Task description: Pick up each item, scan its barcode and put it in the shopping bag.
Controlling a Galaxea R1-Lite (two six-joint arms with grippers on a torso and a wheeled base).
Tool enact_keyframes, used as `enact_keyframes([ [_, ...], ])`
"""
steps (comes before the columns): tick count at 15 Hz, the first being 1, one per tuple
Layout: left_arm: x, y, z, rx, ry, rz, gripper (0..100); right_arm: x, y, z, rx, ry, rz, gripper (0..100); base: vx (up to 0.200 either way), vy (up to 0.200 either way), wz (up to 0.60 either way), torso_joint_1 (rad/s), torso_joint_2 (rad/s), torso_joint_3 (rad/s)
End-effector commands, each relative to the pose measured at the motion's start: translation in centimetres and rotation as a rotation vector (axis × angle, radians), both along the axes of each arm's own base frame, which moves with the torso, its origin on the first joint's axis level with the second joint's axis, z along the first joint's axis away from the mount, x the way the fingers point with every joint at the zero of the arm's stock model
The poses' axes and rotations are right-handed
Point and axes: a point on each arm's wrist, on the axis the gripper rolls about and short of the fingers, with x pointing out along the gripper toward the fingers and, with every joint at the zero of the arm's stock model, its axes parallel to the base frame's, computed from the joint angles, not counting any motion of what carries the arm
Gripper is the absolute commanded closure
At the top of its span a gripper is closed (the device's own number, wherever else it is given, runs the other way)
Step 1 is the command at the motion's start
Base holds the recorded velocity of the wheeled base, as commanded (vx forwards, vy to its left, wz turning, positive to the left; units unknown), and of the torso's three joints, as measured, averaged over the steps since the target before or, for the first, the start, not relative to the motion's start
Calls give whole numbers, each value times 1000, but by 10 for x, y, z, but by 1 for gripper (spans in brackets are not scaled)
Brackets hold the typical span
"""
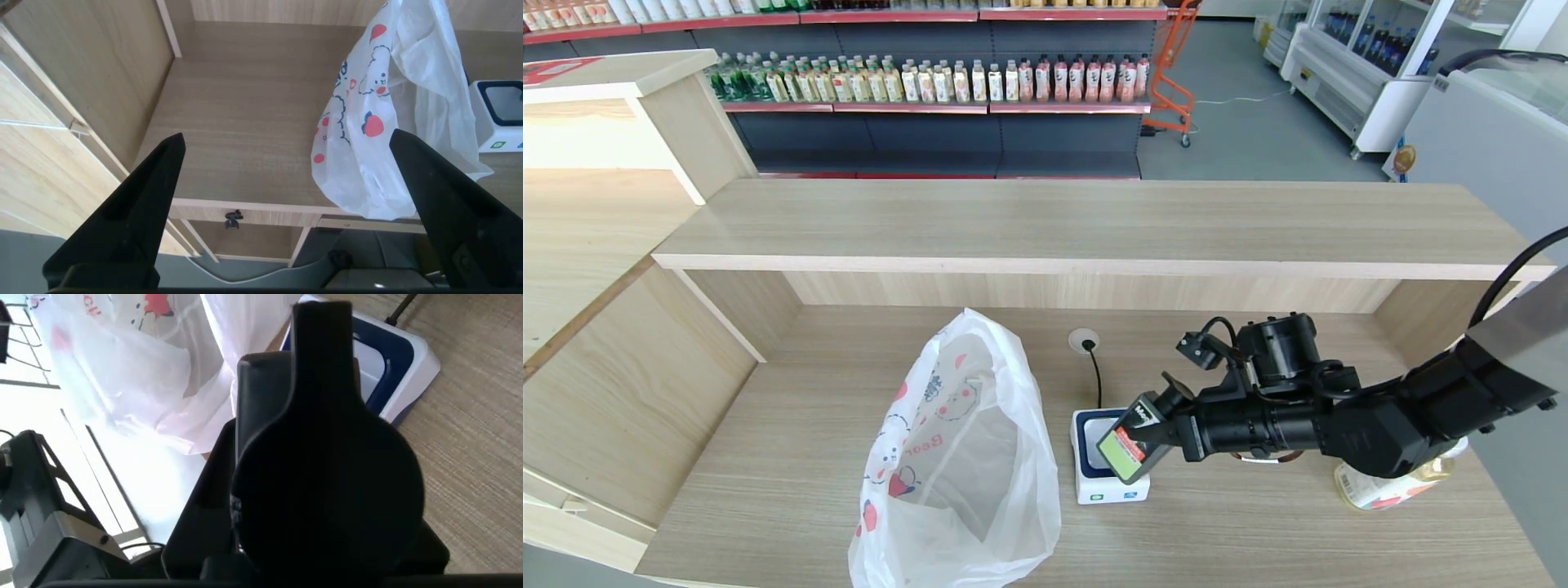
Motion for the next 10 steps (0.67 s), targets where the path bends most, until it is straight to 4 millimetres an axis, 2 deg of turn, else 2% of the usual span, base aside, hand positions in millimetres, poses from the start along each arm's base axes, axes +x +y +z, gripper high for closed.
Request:
enact_keyframes([
  [1, 0, 0, 0, 0, 0, 0, 0, 6, 7, -9, -4, 7, 12, 100, 0, 0, 0, 0, 0, 0],
  [10, 0, 0, 0, 1, 0, 0, 0, 18, 12, -16, -15, -35, 31, 100, 0, 0, 0, 0, 0, 0],
])
